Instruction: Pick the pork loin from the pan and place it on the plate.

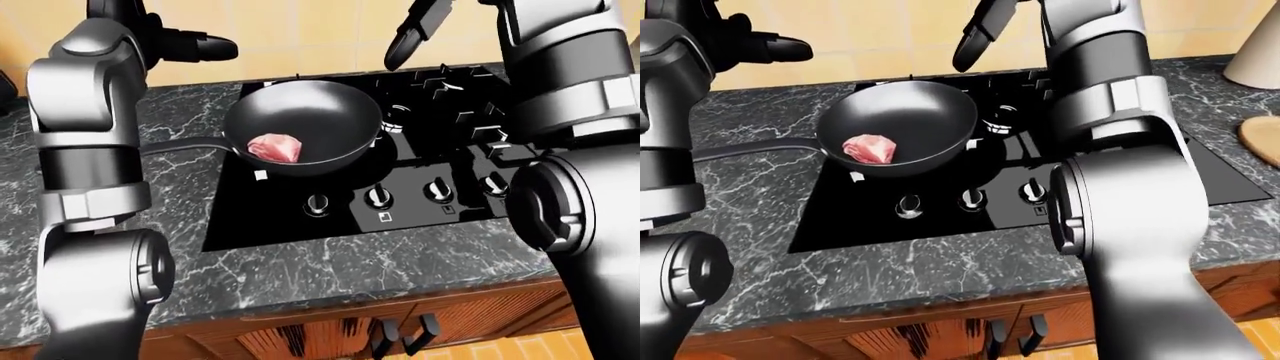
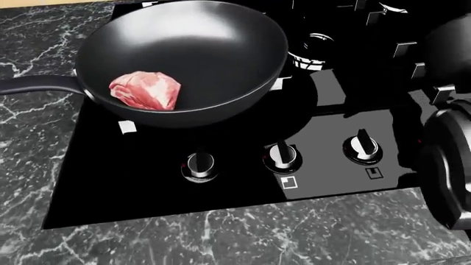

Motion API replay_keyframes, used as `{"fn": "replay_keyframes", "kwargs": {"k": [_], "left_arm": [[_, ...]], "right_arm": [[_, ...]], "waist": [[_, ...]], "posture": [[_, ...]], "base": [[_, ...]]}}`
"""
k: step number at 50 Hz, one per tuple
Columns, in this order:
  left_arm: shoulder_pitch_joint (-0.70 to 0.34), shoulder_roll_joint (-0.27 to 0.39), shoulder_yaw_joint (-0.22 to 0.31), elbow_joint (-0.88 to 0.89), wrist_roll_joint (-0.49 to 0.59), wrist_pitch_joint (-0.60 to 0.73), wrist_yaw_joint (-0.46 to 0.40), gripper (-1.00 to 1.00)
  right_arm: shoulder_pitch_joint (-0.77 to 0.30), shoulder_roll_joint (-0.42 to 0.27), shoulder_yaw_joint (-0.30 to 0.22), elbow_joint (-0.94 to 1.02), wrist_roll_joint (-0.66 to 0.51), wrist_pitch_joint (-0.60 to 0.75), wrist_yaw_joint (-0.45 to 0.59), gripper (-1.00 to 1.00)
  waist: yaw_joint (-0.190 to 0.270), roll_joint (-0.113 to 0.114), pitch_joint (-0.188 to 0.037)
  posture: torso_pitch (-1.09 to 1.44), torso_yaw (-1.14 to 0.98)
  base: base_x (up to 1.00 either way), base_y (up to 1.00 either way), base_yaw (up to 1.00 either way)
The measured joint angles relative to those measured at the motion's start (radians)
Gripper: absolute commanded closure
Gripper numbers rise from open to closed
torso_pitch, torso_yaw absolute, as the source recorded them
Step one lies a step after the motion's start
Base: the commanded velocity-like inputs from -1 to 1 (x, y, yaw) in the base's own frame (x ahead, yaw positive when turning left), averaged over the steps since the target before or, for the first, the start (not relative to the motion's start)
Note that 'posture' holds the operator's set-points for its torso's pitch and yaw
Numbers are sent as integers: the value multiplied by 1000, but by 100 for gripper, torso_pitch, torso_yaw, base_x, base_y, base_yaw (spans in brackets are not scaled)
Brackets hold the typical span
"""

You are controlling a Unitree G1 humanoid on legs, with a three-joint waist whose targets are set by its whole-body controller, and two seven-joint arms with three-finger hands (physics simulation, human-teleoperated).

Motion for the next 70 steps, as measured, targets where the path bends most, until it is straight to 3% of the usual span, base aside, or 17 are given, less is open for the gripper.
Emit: {"fn": "replay_keyframes", "kwargs": {"k": [21, 32, 42, 70], "left_arm": [[0, 16, 7, -26, -8, 26, -6, -100], [-5, 26, 10, -19, -10, 24, -11, -100], [7, 25, 10, -32, -18, 30, -12, -100], [36, 30, 13, -34, -19, 9, -17, -100]], "right_arm": [[-14, 120, 25, 114, -117, -59, -34, -100], [-1, 164, 19, 148, -134, -90, -96, -100], [40, 233, 44, 166, -154, -101, -118, -100], [62, 335, 66, 192, -190, -122, -208, -100]], "waist": [[8, 3, -3], [7, 5, -10], [4, 11, -8], [-7, 26, -9]], "posture": [[0, 0], [0, 0], [0, 0], [0, 0]], "base": [[0, 0, 0], [0, 0, 0], [0, 0, 0], [0, 0, 0]]}}
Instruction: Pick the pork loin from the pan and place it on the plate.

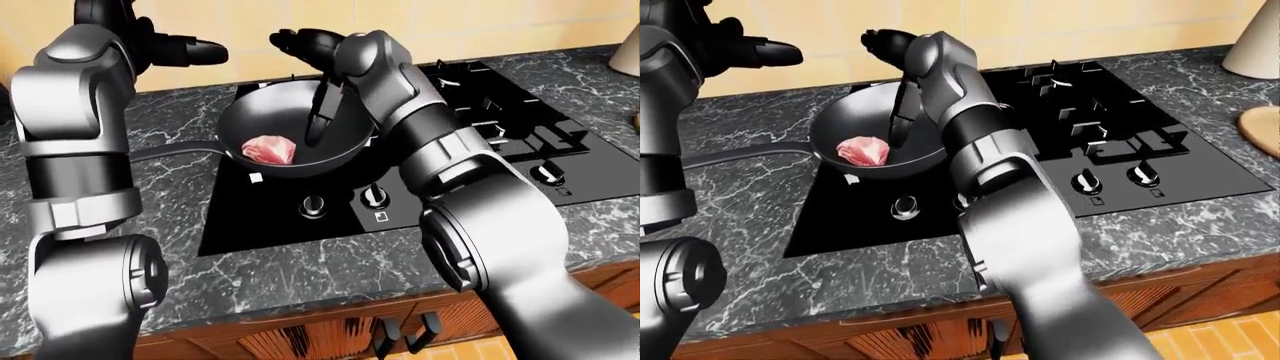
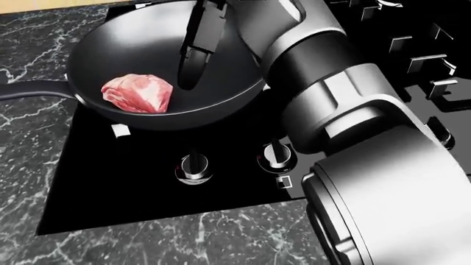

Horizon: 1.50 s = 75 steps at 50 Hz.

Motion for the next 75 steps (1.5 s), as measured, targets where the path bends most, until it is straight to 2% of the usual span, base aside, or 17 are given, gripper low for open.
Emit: {"fn": "replay_keyframes", "kwargs": {"k": [18, 34, 44, 54, 75], "left_arm": [[-4, 19, 10, 25, -11, -13, 0, -100], [22, 10, 6, 12, -16, -15, 2, -100], [24, -4, 0, -3, -12, -17, 5, -100], [20, -1, 1, 12, -6, -13, 1, -100], [20, -11, -3, -24, -3, 6, -2, -100]], "right_arm": [[5, 98, 9, 23, -24, -31, -62, -100], [1, 121, 13, 49, -69, -31, -234, -100], [36, 164, 17, 75, -83, -48, -286, -100], [39, 153, 8, 88, -99, -67, -364, -100], [86, 160, 10, 93, -126, -91, -386, -100]], "waist": [[0, 9, -4], [3, 9, -6], [4, 10, -9], [4, 7, -8], [4, 6, -10]], "posture": [[0, 0], [0, 0], [0, 0], [0, 0], [0, 0]], "base": [[0, 0, 0], [0, 0, 0], [0, 0, 0], [0, 0, 0], [0, 0, 0]]}}
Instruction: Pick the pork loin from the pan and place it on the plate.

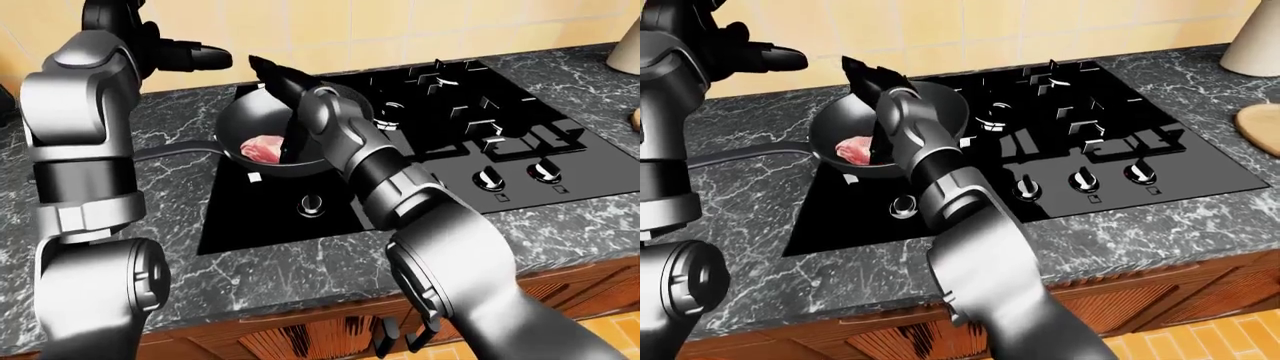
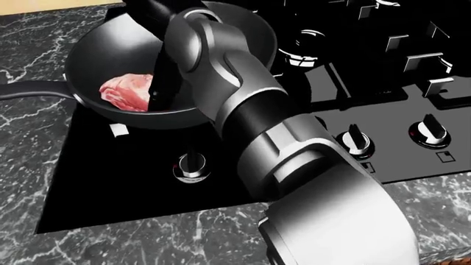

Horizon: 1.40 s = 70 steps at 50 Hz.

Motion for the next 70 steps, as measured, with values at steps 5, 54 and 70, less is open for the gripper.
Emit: {"fn": "replay_keyframes", "kwargs": {"k": [5, 54, 70], "left_arm": [[0, -4, -1, -1, 2, 2, 1, -100], [-12, -10, -5, -25, 7, 21, 2, -100], [-6, -18, -8, -33, 12, 27, 2, -100]], "right_arm": [[4, 0, 1, -1, -4, -6, 3, -51], [-22, -21, -8, 8, -8, 21, 58, 100], [-107, -77, -31, -2, 36, 42, 67, 100]], "waist": [[0, -1, -2], [9, -13, 2], [5, -14, 8]], "posture": [[0, 0], [0, 0], [0, 0]], "base": [[0, 0, 0], [0, 0, 0], [0, 0, 0]]}}
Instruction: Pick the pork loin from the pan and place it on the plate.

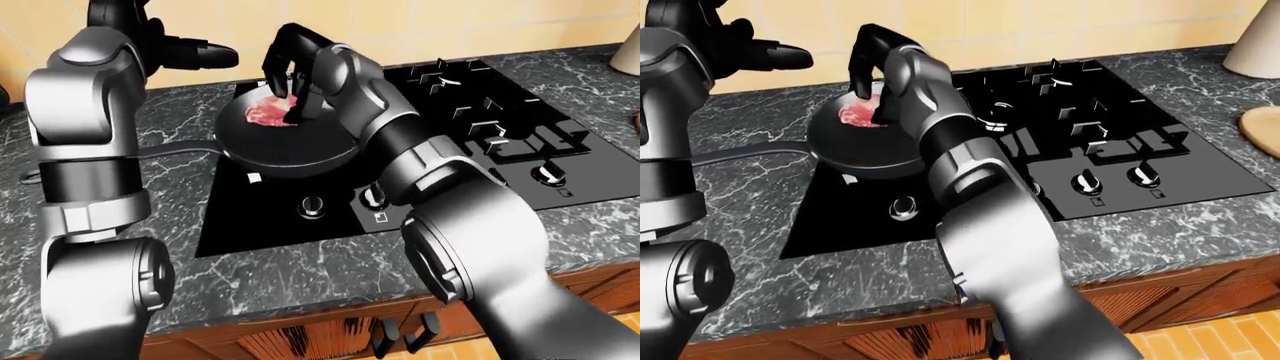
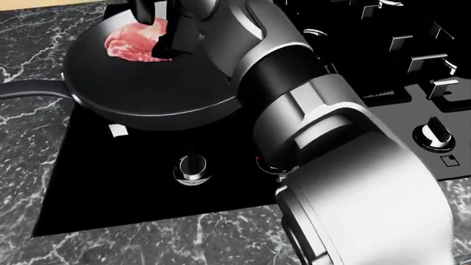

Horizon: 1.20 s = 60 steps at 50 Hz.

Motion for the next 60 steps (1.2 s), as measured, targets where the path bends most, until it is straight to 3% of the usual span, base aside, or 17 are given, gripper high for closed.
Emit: {"fn": "replay_keyframes", "kwargs": {"k": [24, 40, 60], "left_arm": [[-13, 2, 0, -13, 4, 12, -4, -100], [-23, 7, 3, -24, 0, 28, 0, -100], [-42, 13, 3, -30, -1, 45, 4, -100]], "right_arm": [[-32, -167, -48, -18, 98, 35, -2, 100], [-68, -277, -123, -77, 291, 123, 10, 100], [-37, -414, -121, -149, 433, 123, 35, 100]], "waist": [[1, -7, 10], [8, -23, 5], [10, -29, 9]], "posture": [[0, 0], [0, 0], [0, 0]], "base": [[0, 0, 0], [0, 0, 0], [0, 0, 0]]}}
